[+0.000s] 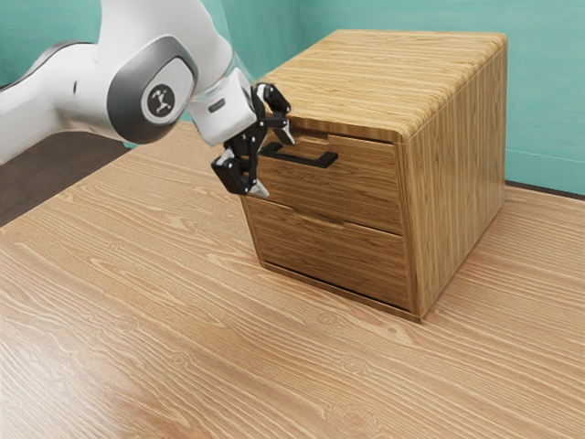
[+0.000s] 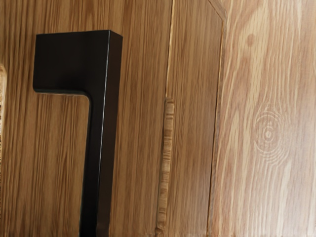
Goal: Pull the drawer handle with one arm to open the drawer
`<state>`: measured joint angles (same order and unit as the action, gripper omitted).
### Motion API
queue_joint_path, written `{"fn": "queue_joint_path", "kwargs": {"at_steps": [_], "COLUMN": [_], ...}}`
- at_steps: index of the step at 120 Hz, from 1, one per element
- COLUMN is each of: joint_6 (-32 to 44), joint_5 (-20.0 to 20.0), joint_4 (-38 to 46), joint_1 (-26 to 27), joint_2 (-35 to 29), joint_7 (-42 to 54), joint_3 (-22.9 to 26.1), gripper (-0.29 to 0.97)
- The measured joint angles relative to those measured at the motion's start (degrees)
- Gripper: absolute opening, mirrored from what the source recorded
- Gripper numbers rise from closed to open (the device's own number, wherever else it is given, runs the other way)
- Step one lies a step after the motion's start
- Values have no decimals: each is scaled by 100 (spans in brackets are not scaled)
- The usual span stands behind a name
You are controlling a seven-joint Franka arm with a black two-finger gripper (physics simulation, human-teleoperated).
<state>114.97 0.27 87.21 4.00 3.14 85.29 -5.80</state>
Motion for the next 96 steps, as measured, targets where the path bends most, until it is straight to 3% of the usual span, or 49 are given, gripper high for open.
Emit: {"fn": "queue_joint_path", "kwargs": {"at_steps": [96], "joint_6": [26], "joint_5": [-43], "joint_4": [18], "joint_1": [-1], "joint_2": [23], "joint_7": [-2], "joint_3": [-7], "gripper": [65]}}
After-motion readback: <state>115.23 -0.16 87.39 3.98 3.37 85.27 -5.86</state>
